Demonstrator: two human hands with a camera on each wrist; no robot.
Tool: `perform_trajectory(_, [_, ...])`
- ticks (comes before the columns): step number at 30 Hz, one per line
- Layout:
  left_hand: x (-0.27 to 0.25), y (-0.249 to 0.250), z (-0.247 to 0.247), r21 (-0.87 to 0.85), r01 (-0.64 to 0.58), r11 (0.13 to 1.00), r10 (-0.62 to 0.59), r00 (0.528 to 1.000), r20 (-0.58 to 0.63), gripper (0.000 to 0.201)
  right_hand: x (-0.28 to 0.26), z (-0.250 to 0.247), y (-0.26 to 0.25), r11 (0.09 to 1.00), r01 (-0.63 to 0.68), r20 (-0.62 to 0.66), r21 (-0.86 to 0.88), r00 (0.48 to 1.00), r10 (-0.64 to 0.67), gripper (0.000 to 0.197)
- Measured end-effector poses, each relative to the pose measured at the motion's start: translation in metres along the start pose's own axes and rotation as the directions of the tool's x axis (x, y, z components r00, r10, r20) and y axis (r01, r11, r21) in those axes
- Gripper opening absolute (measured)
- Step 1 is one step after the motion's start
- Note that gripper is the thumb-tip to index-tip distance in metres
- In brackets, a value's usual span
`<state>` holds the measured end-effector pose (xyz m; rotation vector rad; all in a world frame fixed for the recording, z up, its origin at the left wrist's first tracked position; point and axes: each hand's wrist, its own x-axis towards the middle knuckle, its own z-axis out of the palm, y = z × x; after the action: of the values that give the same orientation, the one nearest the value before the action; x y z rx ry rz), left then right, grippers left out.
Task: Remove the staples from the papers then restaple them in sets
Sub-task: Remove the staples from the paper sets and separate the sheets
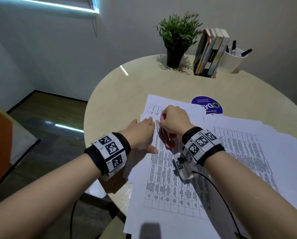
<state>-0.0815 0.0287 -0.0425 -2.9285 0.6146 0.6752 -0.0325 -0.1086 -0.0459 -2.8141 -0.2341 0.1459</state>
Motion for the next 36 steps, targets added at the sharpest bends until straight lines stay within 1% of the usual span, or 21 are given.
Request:
perform_trajectory(3, [-0.001,-0.001,0.0,0.021,0.0,1.0,0.0,1.0,0.014,0.119,-0.002,0.003,-0.005,0.999,0.026,-0.048,-0.033,0.998,-0.027,0.019])
perform_trajectory(6, [-0.001,0.001,-0.003,0.045,0.003,0.999,-0.003,1.0,0.018,0.119,-0.004,-0.004,-0.008,0.961,0.143,-0.079,-0.236,0.983,-0.166,0.015])
perform_trajectory(7, [-0.001,0.002,-0.004,0.049,0.003,0.999,-0.004,1.0,0.013,0.118,-0.005,-0.005,-0.01,0.946,0.165,-0.079,-0.28,0.978,-0.194,0.014])
perform_trajectory(8, [-0.002,0.002,-0.005,0.052,0.001,0.999,-0.002,1.0,0.011,0.118,-0.004,-0.005,-0.01,0.944,0.157,-0.074,-0.291,0.98,-0.186,0.015])
perform_trajectory(9, [-0.003,0.002,-0.005,0.057,-0.002,0.998,0.001,1.0,0.013,0.118,-0.003,-0.004,-0.009,0.959,0.133,-0.071,-0.252,0.985,-0.155,0.017])
perform_trajectory(11, [-0.003,0.001,-0.005,0.066,-0.009,0.998,0.008,1.0,0.015,0.117,0.001,0.002,-0.004,0.997,0.032,-0.074,-0.064,0.997,-0.037,0.023])
perform_trajectory(12, [-0.003,0.001,-0.005,0.066,-0.01,0.998,0.009,1.0,0.015,0.117,0.002,0.004,-0.004,1.0,-0.005,-0.076,-0.009,0.997,0.005,0.022])
perform_trajectory(13, [-0.003,0.001,-0.004,0.062,-0.009,0.998,0.008,1.0,0.014,0.117,0.004,0.005,-0.004,1.0,-0.007,-0.079,-0.002,0.997,0.006,0.019])
perform_trajectory(16, [-0.004,0.001,-0.005,0.06,-0.004,0.998,0.003,1.0,0.027,0.118,0.008,0.001,-0.008,0.995,0.029,-0.06,-0.093,0.998,-0.035,0.01])
perform_trajectory(17, [-0.004,0.001,-0.005,0.058,-0.005,0.998,0.002,0.999,0.036,0.118,0.01,0.0,-0.008,0.997,0.033,-0.049,-0.069,0.998,-0.036,0.01])
perform_trajectory(21, [-0.003,0.0,-0.005,0.034,-0.002,0.999,0.001,1.0,0.023,0.118,0.017,0.0,-0.004,0.989,-0.076,-0.044,0.127,0.996,0.082,0.022])
perform_trajectory(24, [-0.005,0.001,-0.005,0.036,0.003,0.999,-0.004,1.0,0.031,0.116,0.017,-0.007,0.001,0.947,-0.154,-0.058,0.282,0.983,0.177,0.015])
perform_trajectory(27, [-0.003,0.001,-0.01,0.024,-0.002,1.0,0.002,1.0,0.024,0.109,0.012,-0.017,0.019,0.922,-0.143,-0.089,0.36,0.978,0.186,0.016])
perform_trajectory(28, [0.0,-0.001,-0.013,0.003,-0.003,1.0,0.003,1.0,-0.008,0.102,0.008,-0.02,0.026,0.917,-0.13,-0.108,0.378,0.977,0.183,0.018])
perform_trajectory(29, [0.003,-0.004,-0.017,-0.038,0.003,0.999,-0.006,0.998,-0.066,0.093,0.003,-0.023,0.032,0.912,-0.111,-0.136,0.394,0.975,0.177,0.021])
perform_trajectory(30, [0.007,-0.008,-0.02,-0.096,0.014,0.995,-0.027,0.991,-0.131,0.089,-0.002,-0.027,0.04,0.907,-0.096,-0.162,0.411,0.971,0.176,0.024])
perform_trajectory(31, [0.012,-0.012,-0.022,-0.156,0.025,0.987,-0.053,0.982,-0.18,0.092,-0.007,-0.033,0.047,0.902,-0.076,-0.19,0.425,0.967,0.171,0.024])
perform_trajectory(32, [0.017,-0.016,-0.025,-0.199,0.03,0.98,-0.071,0.977,-0.199,0.101,-0.013,-0.038,0.056,0.902,-0.067,-0.213,0.426,0.962,0.172,0.022])
perform_trajectory(33, [0.022,-0.021,-0.028,-0.22,0.033,0.975,-0.077,0.977,-0.197,0.107,-0.02,-0.044,0.064,0.903,-0.063,-0.231,0.424,0.957,0.176,0.017])
perform_trajectory(34, [0.027,-0.024,-0.031,-0.221,0.043,0.974,-0.085,0.979,-0.185,0.106,-0.025,-0.048,0.073,0.897,-0.065,-0.243,0.437,0.952,0.187,0.013])
perform_trajectory(36, [0.035,-0.028,-0.034,-0.254,0.075,0.964,-0.113,0.984,-0.138,0.094,-0.037,-0.056,0.093,0.854,-0.098,-0.236,0.51,0.939,0.249,0.012])
